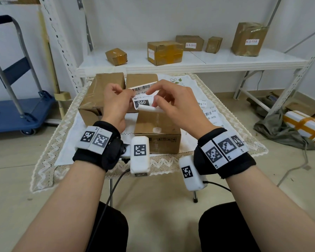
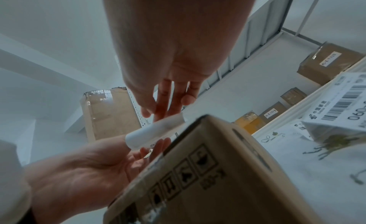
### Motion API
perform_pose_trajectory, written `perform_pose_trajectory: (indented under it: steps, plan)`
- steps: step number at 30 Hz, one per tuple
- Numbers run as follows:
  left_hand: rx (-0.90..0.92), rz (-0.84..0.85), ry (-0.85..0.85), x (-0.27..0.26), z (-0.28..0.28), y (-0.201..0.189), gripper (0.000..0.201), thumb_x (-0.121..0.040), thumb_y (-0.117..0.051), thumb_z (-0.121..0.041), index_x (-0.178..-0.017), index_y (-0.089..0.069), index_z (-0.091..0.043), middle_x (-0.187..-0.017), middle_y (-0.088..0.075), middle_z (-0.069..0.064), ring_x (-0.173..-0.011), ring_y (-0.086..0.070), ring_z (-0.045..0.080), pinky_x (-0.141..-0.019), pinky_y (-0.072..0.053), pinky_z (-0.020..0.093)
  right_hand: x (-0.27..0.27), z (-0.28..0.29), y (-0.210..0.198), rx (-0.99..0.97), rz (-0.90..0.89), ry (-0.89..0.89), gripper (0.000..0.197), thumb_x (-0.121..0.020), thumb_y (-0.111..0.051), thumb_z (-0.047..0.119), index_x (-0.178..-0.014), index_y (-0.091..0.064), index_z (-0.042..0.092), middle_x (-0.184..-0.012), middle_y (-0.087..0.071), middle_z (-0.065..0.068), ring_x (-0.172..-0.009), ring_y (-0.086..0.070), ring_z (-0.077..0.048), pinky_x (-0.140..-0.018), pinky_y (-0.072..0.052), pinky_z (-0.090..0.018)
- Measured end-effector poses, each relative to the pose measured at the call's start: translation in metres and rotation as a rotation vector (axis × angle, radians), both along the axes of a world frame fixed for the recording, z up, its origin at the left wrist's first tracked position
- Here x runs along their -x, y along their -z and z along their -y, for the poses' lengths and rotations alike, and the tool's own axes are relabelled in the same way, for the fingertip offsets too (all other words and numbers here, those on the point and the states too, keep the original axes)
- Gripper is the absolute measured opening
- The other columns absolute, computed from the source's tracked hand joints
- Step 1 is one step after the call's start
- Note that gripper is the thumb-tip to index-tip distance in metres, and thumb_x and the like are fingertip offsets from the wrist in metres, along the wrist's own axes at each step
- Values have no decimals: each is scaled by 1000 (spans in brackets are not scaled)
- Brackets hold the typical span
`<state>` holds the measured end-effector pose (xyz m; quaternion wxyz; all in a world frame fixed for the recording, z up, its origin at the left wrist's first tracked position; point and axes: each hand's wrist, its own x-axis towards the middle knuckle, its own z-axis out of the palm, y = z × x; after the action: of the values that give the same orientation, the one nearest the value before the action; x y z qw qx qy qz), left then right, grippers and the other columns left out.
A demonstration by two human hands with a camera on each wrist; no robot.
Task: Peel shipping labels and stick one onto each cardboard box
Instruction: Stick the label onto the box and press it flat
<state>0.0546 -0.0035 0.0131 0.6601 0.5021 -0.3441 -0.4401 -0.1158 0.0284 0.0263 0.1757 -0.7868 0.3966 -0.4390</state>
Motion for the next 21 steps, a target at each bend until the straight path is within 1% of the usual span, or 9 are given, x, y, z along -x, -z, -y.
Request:
perform_pose_trajectory:
  steps: [3,6,9,11,13,14,16,18,21]
  plan:
    - [67,74,4,2,0,2,35,-86,-60,12,-77,-47,-20,-85,-54,5,-72,-64,25,-62,-52,35,0,0,-1,-52,70,11,20,-92,-61,3,-103,-72,16,-84,-74,-3,-64,-66,-21,-64,-55,-26]
    - [104,148,6,3,0,5,35,-85,-60,13,-75,-52,-19,-84,-57,4,-76,-64,25,-67,-55,40,2,0,-1,-133,104,20,20,-88,-66,-2,-97,-73,14,-90,-73,-5,-56,-63,-17,-58,-53,-22]
    - [135,189,22,4,-1,5,36,-86,-60,14,-73,-59,-20,-89,-63,4,-85,-69,26,-73,-59,43,2,2,0,-183,66,41,22,-82,-72,-1,-92,-74,19,-91,-73,2,-59,-63,-19,-61,-50,-21]
    - [156,208,36,4,-3,4,37,-87,-59,14,-72,-63,-19,-89,-65,3,-85,-71,24,-70,-60,38,2,2,0,-206,54,54,21,-81,-76,4,-92,-76,22,-93,-73,3,-63,-61,-16,-63,-50,-22]
    - [171,219,51,4,-3,3,37,-88,-59,12,-72,-67,-19,-86,-68,2,-82,-72,21,-68,-58,36,2,1,-1,-233,67,60,21,-82,-78,6,-92,-75,24,-98,-71,0,-70,-64,-20,-58,-54,-26]
    - [175,220,57,4,-4,2,36,-88,-59,11,-72,-69,-20,-86,-70,3,-81,-72,21,-69,-58,37,2,1,-2,-246,73,64,21,-82,-79,7,-94,-75,25,-100,-70,-2,-75,-65,-23,-56,-56,-29]
    - [179,214,70,4,-5,2,36,-89,-59,10,-73,-72,-20,-92,-72,8,-84,-74,26,-73,-59,41,2,0,-3,-266,76,76,22,-82,-80,9,-97,-76,25,-104,-69,-4,-80,-66,-26,-58,-59,-35]
    - [176,210,93,4,-5,1,35,-90,-59,9,-77,-74,-20,-101,-74,11,-90,-75,29,-73,-60,41,3,0,-3,-293,77,81,23,-82,-81,10,-101,-77,23,-105,-67,-4,-77,-63,-22,-60,-57,-32]
    - [177,216,167,5,-8,0,30,-92,-60,6,-88,-76,-19,-106,-73,9,-91,-73,26,-68,-58,36,4,1,-3,-331,81,87,28,-82,-82,14,-108,-76,22,-108,-63,-4,-73,-61,-18,-62,-55,-27]
